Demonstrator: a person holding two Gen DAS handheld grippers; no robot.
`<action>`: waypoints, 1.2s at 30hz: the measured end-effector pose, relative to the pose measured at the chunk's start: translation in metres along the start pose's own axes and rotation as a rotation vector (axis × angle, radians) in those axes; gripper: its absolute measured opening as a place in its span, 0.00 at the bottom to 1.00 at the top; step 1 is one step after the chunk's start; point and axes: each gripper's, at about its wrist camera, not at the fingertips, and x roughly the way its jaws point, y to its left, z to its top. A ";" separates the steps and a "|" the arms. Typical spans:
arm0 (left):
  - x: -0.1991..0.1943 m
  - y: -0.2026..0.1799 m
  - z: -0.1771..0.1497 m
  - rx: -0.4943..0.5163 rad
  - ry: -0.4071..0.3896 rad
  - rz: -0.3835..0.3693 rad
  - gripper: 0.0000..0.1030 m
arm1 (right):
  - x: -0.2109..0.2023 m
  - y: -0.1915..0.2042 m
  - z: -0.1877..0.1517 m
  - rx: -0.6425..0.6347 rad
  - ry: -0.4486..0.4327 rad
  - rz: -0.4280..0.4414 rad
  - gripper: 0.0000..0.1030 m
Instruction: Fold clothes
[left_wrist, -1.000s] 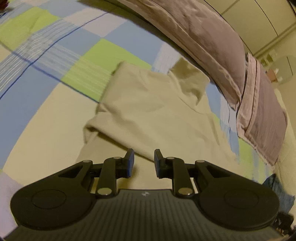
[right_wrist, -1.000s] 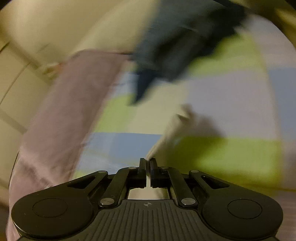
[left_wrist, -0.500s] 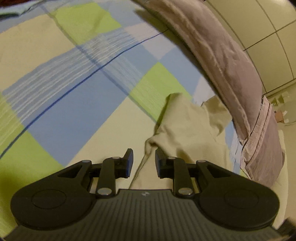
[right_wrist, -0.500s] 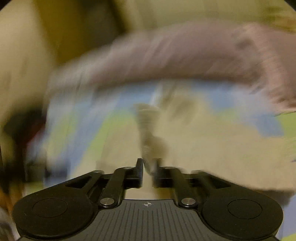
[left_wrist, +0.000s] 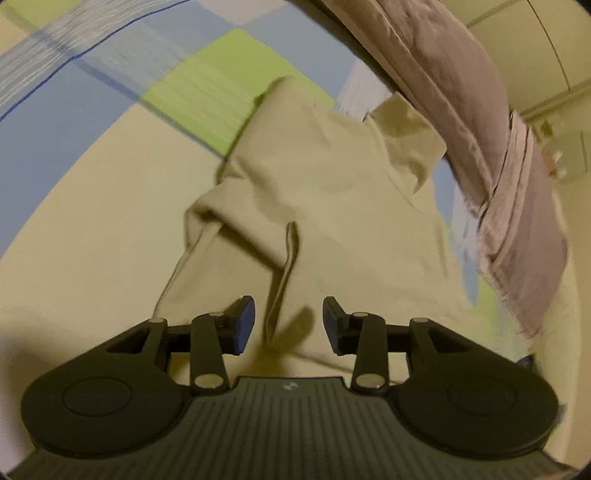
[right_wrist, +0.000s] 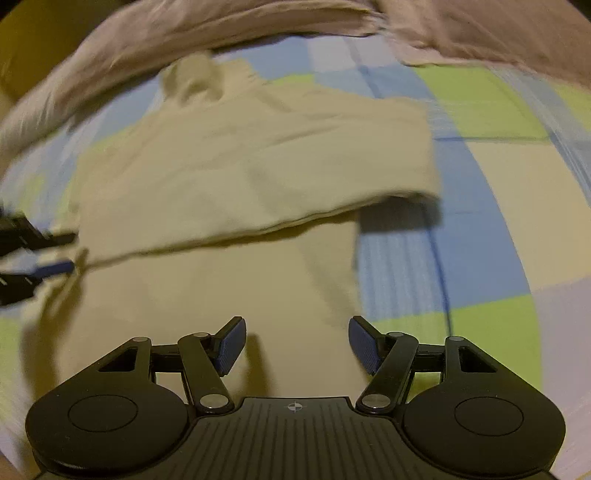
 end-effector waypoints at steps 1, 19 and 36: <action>0.004 -0.005 0.001 0.028 0.001 0.009 0.31 | -0.004 -0.003 -0.002 0.013 -0.011 -0.006 0.63; -0.062 -0.021 0.085 0.346 -0.284 0.076 0.01 | 0.014 -0.013 0.039 -0.111 -0.163 -0.131 0.63; -0.048 0.045 0.087 0.150 -0.176 0.090 0.02 | 0.054 -0.019 0.060 -0.281 -0.161 -0.165 0.05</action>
